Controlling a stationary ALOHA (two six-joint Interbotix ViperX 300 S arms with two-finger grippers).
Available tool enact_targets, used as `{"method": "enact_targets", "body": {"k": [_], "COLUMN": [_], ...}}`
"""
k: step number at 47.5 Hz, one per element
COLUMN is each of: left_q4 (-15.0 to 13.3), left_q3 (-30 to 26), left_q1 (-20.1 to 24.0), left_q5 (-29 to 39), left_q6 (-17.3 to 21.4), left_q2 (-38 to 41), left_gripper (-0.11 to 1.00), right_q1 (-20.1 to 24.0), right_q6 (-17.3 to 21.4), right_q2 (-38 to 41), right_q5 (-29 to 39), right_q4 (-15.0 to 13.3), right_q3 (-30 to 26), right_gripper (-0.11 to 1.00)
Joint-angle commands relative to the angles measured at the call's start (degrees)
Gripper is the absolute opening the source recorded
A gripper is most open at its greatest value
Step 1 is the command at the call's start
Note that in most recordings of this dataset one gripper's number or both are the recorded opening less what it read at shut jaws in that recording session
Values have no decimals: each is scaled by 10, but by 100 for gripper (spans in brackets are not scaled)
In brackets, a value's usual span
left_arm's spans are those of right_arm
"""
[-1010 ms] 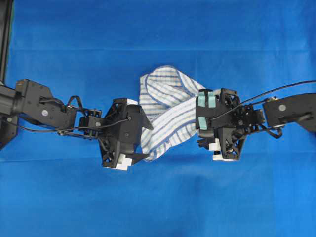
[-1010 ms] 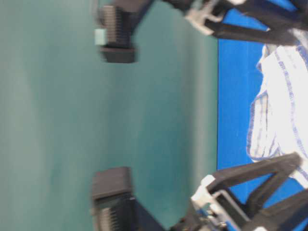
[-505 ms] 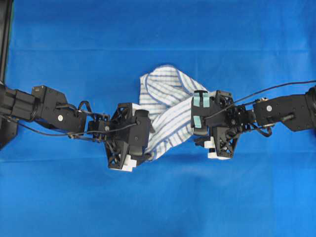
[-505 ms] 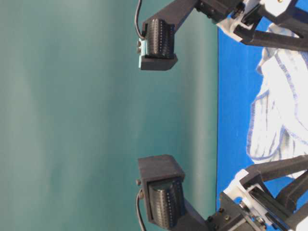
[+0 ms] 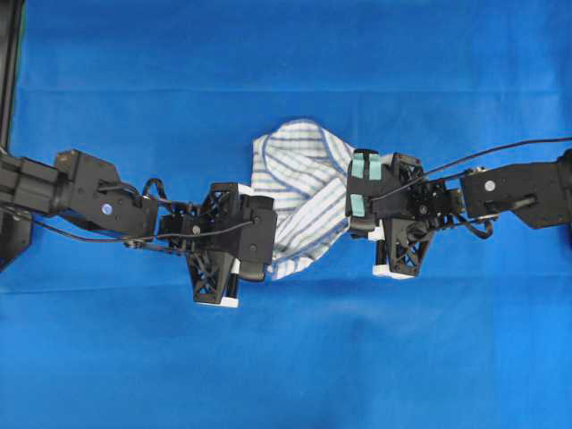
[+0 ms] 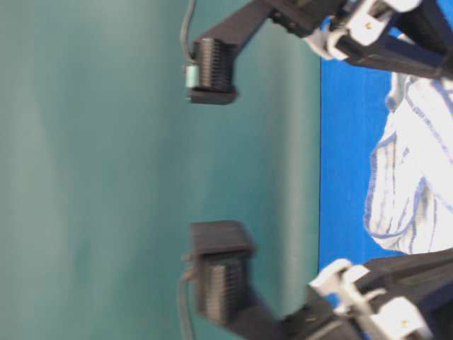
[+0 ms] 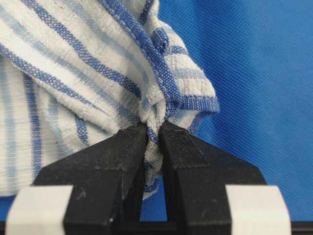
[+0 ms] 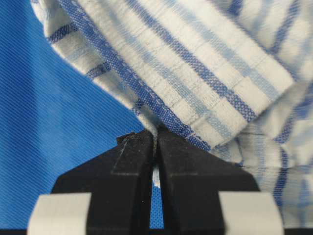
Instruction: Lift the towel with both arms.
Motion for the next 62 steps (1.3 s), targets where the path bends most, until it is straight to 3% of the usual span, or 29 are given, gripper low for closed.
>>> {"method": "enact_targets", "body": {"k": [1,13,28,44,62], "left_q4": [-2,-1,-1,2,3], "left_q3": [-16,-39,-85,-189,-316], "left_q1": [4,23,69,96,95], "left_q5": [24,126,217,343,427], "left_q6": [0,0,3,6,40], "left_q2": [-49,-172,-298,-345,-346], "left_gripper": [5,5,5,5,5], "right_q1": [3,1,-8,-14,-14], "right_q6": [1,-7,-11,-13,-22], "right_q2": [-46,-158,-238,-265,-268], "right_q5": [8,101,227,312,370], "right_q4": [4,1,-18,-71,-90], "right_q3": [-17,-65,-163,-274,-377], "right_gripper": [2,2,2,2,2]}}
